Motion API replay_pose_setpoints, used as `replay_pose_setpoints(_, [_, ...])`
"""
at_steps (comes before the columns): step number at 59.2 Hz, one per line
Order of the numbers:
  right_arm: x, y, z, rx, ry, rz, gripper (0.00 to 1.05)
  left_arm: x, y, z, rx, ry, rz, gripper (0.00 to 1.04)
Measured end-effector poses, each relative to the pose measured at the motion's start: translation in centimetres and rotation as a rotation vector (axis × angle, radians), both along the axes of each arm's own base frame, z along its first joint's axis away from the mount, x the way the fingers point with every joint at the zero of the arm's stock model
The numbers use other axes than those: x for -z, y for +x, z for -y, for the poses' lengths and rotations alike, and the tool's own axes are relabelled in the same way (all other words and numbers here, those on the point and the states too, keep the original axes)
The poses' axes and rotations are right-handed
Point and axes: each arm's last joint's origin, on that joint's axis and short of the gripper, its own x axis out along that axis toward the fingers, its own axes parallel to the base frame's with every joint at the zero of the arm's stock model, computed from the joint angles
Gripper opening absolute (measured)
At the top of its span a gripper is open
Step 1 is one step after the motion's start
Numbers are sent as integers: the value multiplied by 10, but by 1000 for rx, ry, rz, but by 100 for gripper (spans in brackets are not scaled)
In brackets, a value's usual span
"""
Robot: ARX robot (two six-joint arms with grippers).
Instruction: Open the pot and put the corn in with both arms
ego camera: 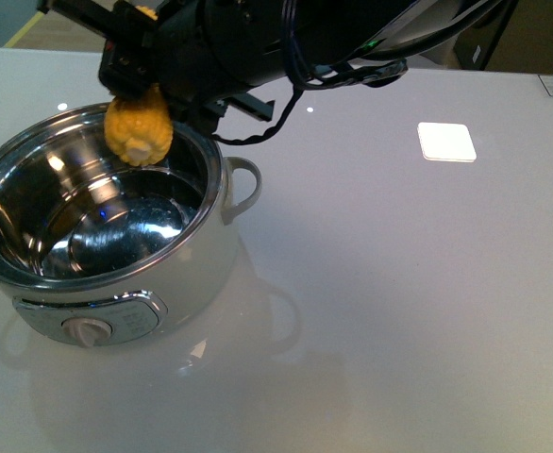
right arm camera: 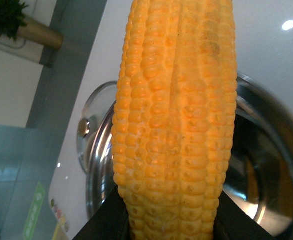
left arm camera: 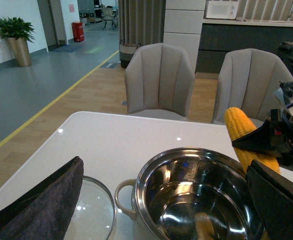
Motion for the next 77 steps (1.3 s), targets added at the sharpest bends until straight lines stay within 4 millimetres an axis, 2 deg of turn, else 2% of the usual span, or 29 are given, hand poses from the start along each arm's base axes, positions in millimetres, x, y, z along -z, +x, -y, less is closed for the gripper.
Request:
replay_pose_setpoints(10, [13,-8,-7,-63,-8,-75,23,0,0,0,0,0,0,98])
replay_pose_setpoints(22, [33,-17,-6,-94,-56,-133,23,0,0,0,0,0,0,98])
replay_pose_setpoints(49, [35,-23,-8,-129,-78,-122,95,0,0,0,0,0,0,98])
replay_pose_setpoints(53, [33,-22,-3,-104,-83,-114,97,0,0,0,0,0,0,98])
replay_pose_setpoints(57, [31,-20,6,-71,-91,-106,96,0,0,0,0,0,0,98])
replay_pose_setpoints(61, [25,-16,26,1,-142,-73,96,0,0,0,0,0,0,98])
replay_pose_setpoints(69, [9,-12,83,188,-214,9,96,0,0,0,0,0,0,98])
replay_pose_setpoints(77, [-2,-20,139,336,-259,76,96,0,0,0,0,0,0,98])
